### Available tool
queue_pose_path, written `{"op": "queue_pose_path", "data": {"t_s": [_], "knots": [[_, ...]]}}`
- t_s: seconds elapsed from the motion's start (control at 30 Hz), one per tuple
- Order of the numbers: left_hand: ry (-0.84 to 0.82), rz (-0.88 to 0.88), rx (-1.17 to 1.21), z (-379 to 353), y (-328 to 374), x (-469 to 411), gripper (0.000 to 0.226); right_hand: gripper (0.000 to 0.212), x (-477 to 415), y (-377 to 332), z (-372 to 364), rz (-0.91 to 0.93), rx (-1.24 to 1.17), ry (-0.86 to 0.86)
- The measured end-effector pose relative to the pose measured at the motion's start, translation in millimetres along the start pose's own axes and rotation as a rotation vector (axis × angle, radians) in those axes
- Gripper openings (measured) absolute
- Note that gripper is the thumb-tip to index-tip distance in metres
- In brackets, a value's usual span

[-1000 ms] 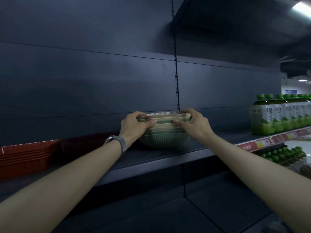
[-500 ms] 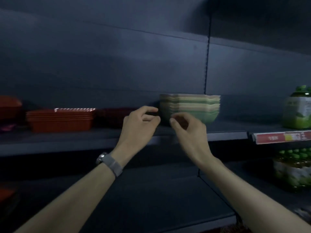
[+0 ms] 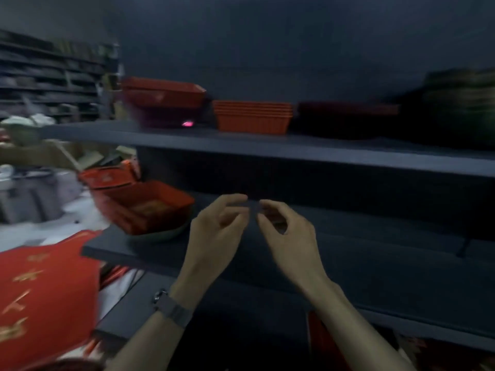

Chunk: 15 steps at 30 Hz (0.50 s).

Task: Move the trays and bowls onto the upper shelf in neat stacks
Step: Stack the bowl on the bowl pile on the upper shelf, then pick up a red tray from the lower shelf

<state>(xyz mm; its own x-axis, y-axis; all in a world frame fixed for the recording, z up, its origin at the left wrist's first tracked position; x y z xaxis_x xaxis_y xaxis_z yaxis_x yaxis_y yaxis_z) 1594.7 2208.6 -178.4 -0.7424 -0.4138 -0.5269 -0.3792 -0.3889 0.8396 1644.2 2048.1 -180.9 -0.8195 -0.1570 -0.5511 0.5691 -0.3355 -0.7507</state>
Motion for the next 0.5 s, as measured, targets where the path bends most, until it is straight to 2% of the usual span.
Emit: {"op": "queue_pose_path", "data": {"t_s": [0.17,0.33,0.5], "knots": [[0.189,0.121,-0.144,75,-69,12,0.035,0.039,11,15,-81,-0.104,-0.043,-0.117],[0.399,0.337,-0.200,144,-132,51,0.028,0.043,13,27,-151,-0.166,-0.076,-0.237],[0.482,0.505,-0.187,178,-180,84,0.031,0.040,7,30,-206,-0.196,-0.099,-0.318]]}}
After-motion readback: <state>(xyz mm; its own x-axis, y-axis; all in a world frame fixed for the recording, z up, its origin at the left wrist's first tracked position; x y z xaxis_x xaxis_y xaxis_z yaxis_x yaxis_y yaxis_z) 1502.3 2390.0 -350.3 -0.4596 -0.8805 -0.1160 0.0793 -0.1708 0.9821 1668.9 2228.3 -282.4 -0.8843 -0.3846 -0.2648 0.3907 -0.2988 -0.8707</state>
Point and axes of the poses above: each hand's wrist, its own x-axis away from the middle knuckle, its own z-axis out of the back of the hand, y = z × x, the point moved 6 cm from there along -x, towards the middle knuckle, and after that the axes turned 6 degrees about y, right-handed, at the moved point
